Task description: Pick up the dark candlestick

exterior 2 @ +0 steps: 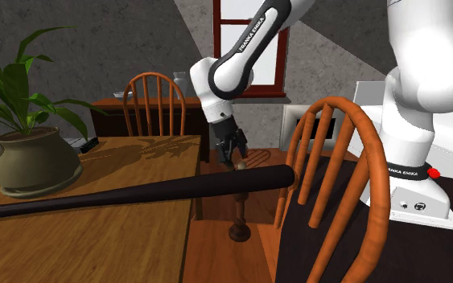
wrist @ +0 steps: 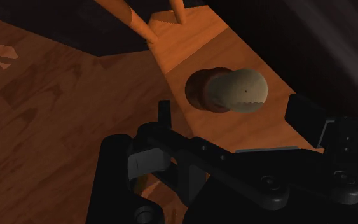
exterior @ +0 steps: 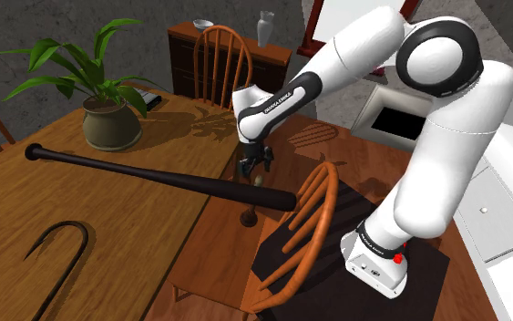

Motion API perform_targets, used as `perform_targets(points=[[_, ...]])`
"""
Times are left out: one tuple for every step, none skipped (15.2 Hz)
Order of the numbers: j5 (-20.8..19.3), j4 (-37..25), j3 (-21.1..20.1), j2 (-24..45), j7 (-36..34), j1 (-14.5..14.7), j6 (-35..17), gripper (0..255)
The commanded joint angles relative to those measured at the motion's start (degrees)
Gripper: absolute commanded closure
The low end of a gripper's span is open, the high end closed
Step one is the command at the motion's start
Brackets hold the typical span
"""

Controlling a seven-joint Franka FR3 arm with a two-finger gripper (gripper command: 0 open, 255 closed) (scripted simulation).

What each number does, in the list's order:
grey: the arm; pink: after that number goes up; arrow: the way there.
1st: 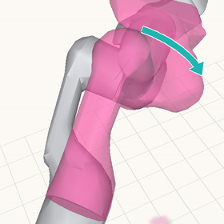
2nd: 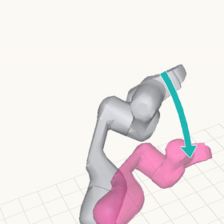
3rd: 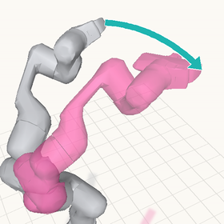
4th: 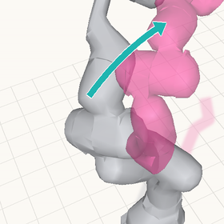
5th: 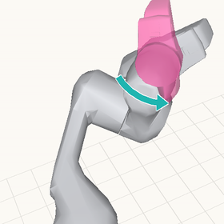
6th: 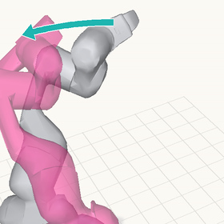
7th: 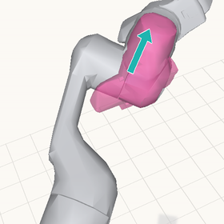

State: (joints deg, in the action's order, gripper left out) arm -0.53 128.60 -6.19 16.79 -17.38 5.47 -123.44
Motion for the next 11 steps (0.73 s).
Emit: perform_targets(points=[[-0.41,-1.80,0.02,4.81,-0.71,0.45,-0.90,0],[-0.57,-2.78,0.04,7.03,-1.09,0.71,-1.21,0],[-0.71,-3.80,0.08,9.25,-1.45,0.99,-1.47,0],[-0.78,-4.39,0.10,10.52,-1.64,1.15,-1.60,0],[-0.95,-4.53,0.00,11.24,-1.74,1.04,-2.17,0],[-1.09,-4.68,-0.03,11.96,-1.82,0.98,-2.74,0],[-1.15,-4.84,0.05,12.68,-1.85,1.05,-3.30,0],[-1.22,-5.01,0.13,13.41,-1.88,1.11,-3.85,0],[-1.28,-5.19,0.21,14.14,-1.90,1.18,-4.40,0],[-1.35,-5.39,0.30,14.88,-1.93,1.25,-4.94,0],[-1.41,-5.60,0.38,15.62,-1.95,1.32,-5.47,0]])
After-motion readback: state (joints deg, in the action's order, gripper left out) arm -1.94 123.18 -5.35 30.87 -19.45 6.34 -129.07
